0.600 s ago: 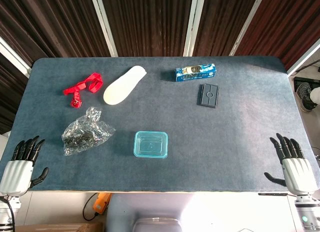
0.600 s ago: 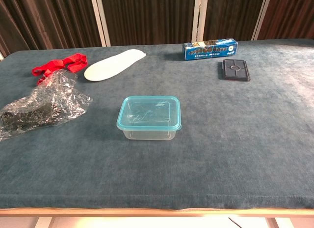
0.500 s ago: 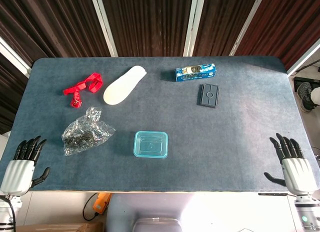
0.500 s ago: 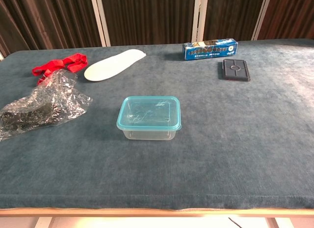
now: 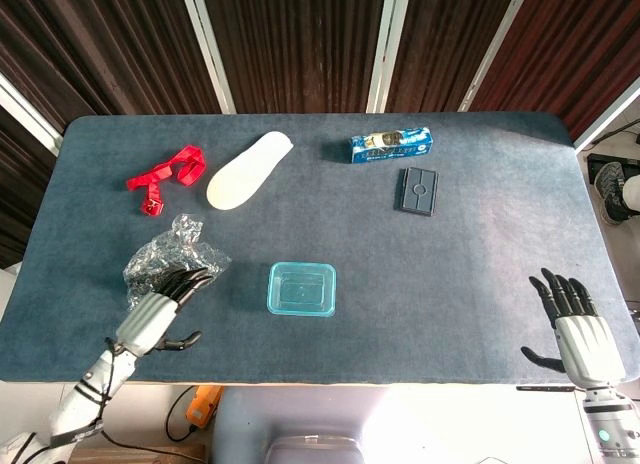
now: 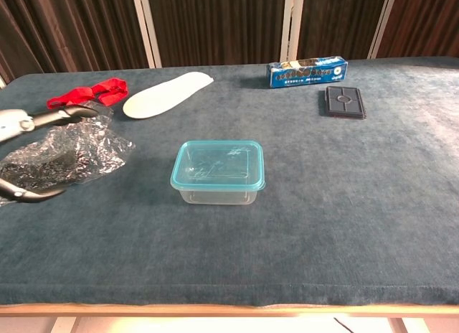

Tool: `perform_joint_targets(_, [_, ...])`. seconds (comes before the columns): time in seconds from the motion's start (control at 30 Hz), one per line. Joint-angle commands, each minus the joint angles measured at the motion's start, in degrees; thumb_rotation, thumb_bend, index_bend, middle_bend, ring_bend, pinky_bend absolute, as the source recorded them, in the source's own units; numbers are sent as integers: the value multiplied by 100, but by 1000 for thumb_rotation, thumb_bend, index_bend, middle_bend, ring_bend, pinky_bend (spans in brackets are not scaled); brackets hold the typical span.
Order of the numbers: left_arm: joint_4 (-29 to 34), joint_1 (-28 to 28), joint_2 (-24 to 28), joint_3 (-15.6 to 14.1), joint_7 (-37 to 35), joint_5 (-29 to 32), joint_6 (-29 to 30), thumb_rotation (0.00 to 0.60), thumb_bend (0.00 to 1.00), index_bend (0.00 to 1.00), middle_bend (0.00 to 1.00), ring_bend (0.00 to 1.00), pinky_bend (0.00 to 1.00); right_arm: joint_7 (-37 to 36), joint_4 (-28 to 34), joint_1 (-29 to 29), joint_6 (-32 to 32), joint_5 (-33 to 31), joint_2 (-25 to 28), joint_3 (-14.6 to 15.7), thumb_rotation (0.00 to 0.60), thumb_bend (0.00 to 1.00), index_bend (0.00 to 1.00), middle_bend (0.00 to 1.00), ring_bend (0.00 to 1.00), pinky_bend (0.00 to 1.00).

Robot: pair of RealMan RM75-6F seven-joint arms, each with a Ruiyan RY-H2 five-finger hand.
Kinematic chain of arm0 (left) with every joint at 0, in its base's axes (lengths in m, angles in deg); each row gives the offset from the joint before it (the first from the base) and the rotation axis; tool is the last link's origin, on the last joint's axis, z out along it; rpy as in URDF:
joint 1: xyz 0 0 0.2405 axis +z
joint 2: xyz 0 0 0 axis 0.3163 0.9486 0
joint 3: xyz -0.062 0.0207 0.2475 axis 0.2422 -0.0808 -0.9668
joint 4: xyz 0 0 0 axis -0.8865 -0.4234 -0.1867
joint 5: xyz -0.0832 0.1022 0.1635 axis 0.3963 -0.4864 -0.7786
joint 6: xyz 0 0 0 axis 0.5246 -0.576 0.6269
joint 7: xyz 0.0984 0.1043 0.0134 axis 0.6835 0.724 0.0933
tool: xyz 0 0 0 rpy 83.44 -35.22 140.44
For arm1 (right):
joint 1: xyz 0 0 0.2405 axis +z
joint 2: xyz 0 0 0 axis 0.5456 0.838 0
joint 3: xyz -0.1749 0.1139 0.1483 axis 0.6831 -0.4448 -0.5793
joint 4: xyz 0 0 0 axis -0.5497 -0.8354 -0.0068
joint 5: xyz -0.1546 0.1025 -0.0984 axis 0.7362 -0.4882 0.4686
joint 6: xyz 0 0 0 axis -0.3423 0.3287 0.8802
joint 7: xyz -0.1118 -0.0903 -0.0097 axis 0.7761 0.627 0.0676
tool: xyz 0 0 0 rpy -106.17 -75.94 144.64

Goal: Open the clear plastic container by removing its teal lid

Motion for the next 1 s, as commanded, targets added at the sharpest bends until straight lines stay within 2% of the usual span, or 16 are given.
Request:
perform_joint_targets(0.03, [-175, -584, -525, 152, 497, 17, -769, 600, 281, 0, 0, 0, 0, -148, 4, -6, 13, 56, 72, 21, 600, 170, 0, 0, 0, 0])
perform_joint_targets(0.33, [-399, -1336, -1278, 491, 1029, 570, -1679, 600, 276, 0, 0, 0, 0, -405, -9, 0, -14, 199, 178, 99, 600, 170, 0, 0, 0, 0])
perform_joint_targets(0.6, [-1085, -1756, -1903, 809, 782, 836, -1687, 600, 276, 0, 0, 0, 0, -469, 3, 30, -78, 272, 220, 149, 600, 170, 0, 0, 0, 0])
perform_joint_targets(0.8, [-1388, -2047, -2001, 845, 726, 1060, -2040, 600, 277, 0, 0, 0, 0, -530, -10, 5, -21, 255, 237, 132, 600, 170, 0, 0, 0, 0])
perform_joint_targets(1.0, [-1409, -2327, -1917, 836, 1076, 1447, -2649, 600, 275, 0, 0, 0, 0, -532, -6, 17, -52, 254, 243, 138, 600, 170, 0, 0, 0, 0])
